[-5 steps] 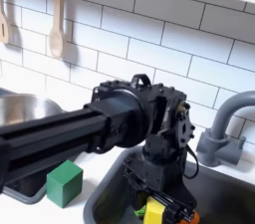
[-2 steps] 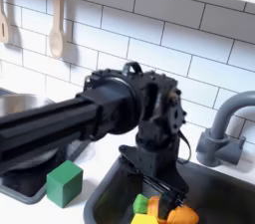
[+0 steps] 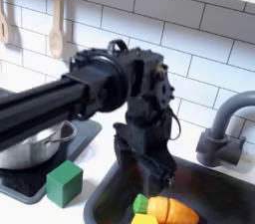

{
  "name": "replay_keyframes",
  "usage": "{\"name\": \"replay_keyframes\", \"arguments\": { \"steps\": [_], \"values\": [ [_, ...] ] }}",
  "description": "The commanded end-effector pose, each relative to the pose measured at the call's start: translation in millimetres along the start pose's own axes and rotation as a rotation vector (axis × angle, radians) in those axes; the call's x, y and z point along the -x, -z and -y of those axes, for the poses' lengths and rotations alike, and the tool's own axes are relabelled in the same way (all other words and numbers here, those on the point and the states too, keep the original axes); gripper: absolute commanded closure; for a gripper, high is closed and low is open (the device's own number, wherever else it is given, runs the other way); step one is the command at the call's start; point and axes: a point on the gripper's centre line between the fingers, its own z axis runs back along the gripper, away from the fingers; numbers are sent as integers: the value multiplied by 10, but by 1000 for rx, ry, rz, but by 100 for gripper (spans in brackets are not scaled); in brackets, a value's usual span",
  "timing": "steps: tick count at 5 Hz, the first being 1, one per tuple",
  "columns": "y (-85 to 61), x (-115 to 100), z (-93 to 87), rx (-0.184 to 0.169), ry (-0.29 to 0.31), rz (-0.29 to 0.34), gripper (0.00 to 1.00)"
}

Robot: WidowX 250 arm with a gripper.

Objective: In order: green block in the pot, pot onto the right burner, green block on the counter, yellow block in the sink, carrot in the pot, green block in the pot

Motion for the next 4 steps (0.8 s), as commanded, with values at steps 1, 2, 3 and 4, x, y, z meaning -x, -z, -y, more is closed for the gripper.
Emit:
{"name": "replay_keyframes", "arguments": {
  "steps": [1, 2, 3, 4],
  "values": [
    [97, 53, -9, 60, 248, -42, 0],
    [146, 124, 25, 65, 337, -65, 0],
    [177, 154, 86, 82, 359, -59, 0],
    [281, 220, 164, 101, 382, -82, 0]
  ]
}}
